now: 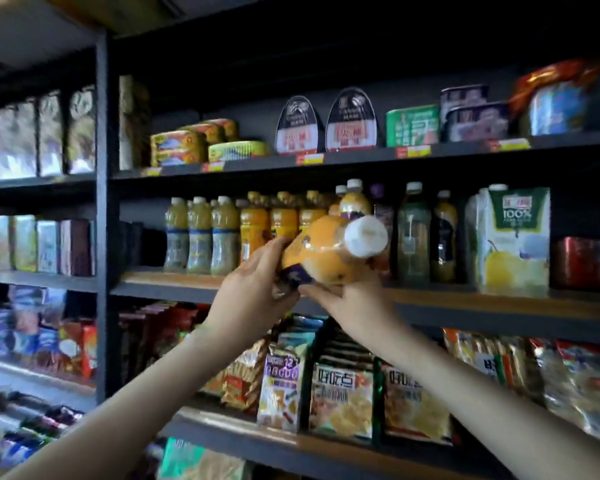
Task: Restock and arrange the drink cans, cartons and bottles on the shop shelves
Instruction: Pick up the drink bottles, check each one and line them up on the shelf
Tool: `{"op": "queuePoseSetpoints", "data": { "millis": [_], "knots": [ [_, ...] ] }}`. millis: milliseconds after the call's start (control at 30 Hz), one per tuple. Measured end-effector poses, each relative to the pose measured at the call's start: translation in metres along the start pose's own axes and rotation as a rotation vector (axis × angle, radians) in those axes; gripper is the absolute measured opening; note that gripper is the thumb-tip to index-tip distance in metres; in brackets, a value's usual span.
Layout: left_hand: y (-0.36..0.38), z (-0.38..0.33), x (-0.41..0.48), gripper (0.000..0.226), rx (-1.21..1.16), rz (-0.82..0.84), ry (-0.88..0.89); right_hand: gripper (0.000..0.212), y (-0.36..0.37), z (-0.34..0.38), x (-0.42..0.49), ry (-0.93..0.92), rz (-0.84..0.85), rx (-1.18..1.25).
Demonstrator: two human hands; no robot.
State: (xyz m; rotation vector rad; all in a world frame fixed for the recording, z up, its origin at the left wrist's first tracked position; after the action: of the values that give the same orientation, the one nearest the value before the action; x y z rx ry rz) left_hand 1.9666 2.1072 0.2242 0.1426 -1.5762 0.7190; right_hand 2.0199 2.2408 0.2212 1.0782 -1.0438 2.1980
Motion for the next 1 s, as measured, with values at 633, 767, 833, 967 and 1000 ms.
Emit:
{"op": "queuePoseSetpoints", "data": {
  "millis": [633, 767, 833, 967, 1000],
  "knots": [
    [0.139, 0.077, 0.084, 0.054, -0.191, 0.171, -0.149, 0.069, -0.039, -0.11, 0.096, 0.181, -0.073, -0.61],
    [0.156, 0.079, 0.088, 0.056, -0.131, 0.176, -0.209, 0.062, -0.041, -0.122, 0.097, 0.206, 0.02, -0.643],
    [0.165, 0.083, 0.089, 0.054, -0.134, 0.21, -0.254, 0.061, -0.048, -0.125, 0.098, 0.21, 0.017, -0.656],
    [0.182, 0.084, 0.1, 0.041, -0.192, 0.358, -0.284, 0.058, -0.069, -0.135, 0.096, 0.216, -0.016, -0.703],
    [0.187, 0.085, 0.103, 0.039, -0.159, 0.423, -0.279, 0.058, -0.076, -0.138, 0.095, 0.22, -0.024, -0.718]
  ]
}}
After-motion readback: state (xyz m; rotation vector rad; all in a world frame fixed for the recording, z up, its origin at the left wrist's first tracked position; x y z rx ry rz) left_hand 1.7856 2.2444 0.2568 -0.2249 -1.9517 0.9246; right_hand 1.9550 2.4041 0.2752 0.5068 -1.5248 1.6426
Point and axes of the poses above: each hand's wrist, its own x-axis towards the middle knuckle, its own y-axis out of the palm, z = x × y, the point moved 5 cm from there along x, towards the middle knuckle, and after that the axes turned 2 degrees about -y, right-handed, at the moved point
